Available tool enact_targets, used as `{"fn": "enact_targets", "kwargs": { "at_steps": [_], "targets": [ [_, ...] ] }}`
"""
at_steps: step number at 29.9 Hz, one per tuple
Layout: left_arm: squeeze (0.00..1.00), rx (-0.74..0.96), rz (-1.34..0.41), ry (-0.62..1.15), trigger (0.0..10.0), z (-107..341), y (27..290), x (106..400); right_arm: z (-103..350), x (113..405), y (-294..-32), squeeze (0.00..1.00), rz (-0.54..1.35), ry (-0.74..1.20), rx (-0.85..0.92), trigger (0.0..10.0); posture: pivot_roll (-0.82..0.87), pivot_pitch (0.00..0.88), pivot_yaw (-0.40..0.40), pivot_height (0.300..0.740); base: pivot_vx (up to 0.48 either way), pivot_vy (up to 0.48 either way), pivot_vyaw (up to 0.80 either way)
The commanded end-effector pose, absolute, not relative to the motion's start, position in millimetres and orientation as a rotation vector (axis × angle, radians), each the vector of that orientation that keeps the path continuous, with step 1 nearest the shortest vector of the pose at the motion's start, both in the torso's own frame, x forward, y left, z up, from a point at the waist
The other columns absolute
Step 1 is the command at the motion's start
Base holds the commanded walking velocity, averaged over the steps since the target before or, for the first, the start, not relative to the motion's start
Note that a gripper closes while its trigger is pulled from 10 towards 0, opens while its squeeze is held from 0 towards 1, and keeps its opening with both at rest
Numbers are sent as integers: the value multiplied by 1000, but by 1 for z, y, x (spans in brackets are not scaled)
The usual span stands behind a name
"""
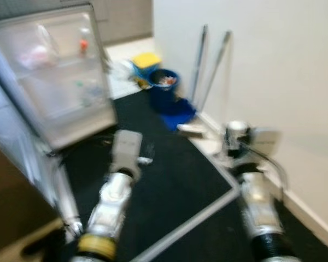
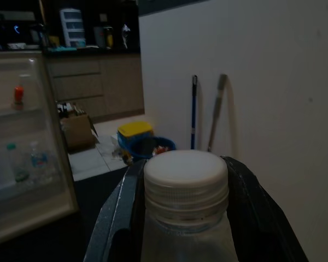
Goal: Restocking fridge
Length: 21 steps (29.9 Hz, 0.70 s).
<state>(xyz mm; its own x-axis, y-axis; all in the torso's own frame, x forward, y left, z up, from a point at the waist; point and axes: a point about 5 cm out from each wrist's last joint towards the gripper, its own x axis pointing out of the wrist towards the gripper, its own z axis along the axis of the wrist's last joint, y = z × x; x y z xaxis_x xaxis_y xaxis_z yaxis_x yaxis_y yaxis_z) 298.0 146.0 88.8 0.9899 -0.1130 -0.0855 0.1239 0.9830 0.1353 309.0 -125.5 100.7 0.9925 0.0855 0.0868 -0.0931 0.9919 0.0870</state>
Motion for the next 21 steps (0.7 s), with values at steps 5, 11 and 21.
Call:
{"fn": "enact_targets", "kwargs": {
  "at_steps": [5, 11, 21],
  "targets": [
    [0, 138, -113, 103, 10000, 86, 147, 298, 102, 310, -130, 0, 73, -89, 85, 10000, -17, 21, -35, 740, 126, -124, 0],
    [0, 158, -118, 89, 10000, 87, 146, 299, 101, 309, -131, 0, 69, -88, 85, 10000, -17, 21, -34, 740, 302, 0, 0],
    [0, 160, -121, 91, 10000, 86, 146, 300, 101, 309, -131, 0, 69, -87, 84, 10000, -19, 21, -33, 740, 480, 0, 0]
  ]
}}
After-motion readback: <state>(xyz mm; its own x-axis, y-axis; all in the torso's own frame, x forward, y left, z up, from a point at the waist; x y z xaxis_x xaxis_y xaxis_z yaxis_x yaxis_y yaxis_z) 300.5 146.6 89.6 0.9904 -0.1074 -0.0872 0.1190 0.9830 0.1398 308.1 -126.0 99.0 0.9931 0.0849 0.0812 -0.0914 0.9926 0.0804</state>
